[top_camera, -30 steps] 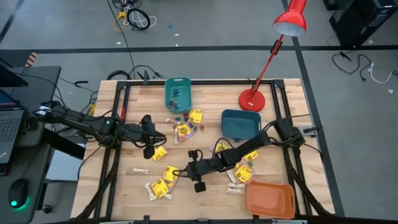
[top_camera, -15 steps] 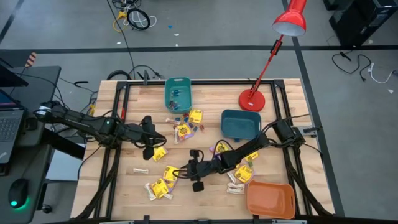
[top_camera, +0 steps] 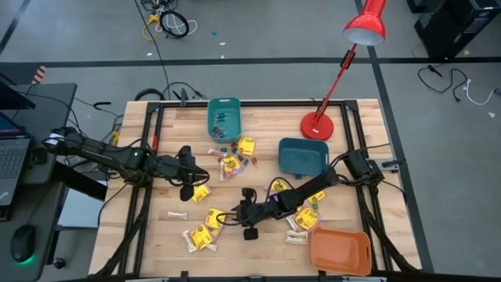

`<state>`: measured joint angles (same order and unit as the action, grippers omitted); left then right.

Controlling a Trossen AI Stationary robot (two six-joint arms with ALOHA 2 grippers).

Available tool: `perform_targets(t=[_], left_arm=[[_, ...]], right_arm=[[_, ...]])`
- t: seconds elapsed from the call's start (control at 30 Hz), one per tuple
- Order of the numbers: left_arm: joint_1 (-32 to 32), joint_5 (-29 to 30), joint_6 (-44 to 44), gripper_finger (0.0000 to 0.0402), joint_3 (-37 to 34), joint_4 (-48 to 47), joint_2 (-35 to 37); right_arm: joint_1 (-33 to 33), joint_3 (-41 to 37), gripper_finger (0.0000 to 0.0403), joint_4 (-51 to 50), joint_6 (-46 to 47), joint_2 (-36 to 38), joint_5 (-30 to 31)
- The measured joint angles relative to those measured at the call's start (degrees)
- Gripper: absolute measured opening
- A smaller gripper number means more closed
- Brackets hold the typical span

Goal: Sort candy
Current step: Put the red candy into the green bin

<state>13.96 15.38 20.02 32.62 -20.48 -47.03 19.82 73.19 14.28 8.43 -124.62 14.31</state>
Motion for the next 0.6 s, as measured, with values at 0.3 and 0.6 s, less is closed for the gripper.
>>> perform_targets(t=[0.3, 0.6], left_arm=[[0.0, 0.5, 0.0, 0.0069, 0.0, 0.1, 0.0], [0.0, 0.6, 0.0, 0.0069, 0.0, 0.6, 0.0]], right_arm=[[-0.8, 0.0, 0.014, 0.2, -0.9, 0.0, 0.0], [-0.8, 0.0, 0.0138, 0.2, -4.1, 0.0, -0.3]])
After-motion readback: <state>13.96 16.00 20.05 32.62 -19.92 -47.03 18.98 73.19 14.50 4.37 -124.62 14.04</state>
